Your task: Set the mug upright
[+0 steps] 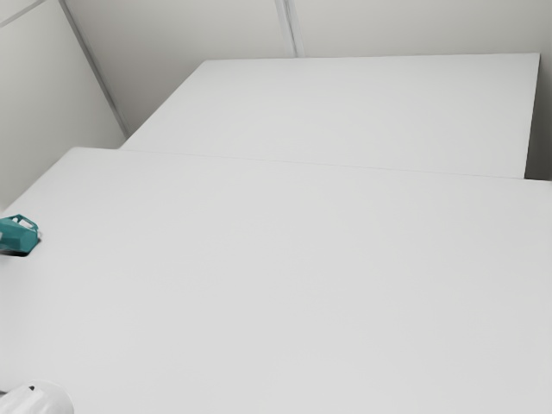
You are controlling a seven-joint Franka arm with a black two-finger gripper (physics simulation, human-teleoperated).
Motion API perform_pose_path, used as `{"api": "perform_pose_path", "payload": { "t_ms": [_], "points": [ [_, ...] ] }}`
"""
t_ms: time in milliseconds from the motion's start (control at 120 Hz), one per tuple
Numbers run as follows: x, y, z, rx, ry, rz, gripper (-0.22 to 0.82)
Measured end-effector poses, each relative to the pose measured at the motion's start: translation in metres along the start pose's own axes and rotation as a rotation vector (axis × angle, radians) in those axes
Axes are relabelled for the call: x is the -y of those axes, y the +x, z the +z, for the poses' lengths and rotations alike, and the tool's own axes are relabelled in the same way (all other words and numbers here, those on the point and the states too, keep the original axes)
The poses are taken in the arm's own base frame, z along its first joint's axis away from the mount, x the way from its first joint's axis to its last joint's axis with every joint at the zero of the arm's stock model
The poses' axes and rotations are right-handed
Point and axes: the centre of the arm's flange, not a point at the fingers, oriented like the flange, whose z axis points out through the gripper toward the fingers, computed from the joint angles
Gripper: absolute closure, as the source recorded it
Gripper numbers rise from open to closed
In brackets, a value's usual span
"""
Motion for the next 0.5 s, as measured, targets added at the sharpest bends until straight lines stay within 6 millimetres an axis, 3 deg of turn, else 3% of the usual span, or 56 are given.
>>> {"api": "perform_pose_path", "payload": {
  "t_ms": [500],
  "points": [
    [0.000, -0.006, 0.013, -0.043, -0.026, 0.003, 0.03]
  ]
}}
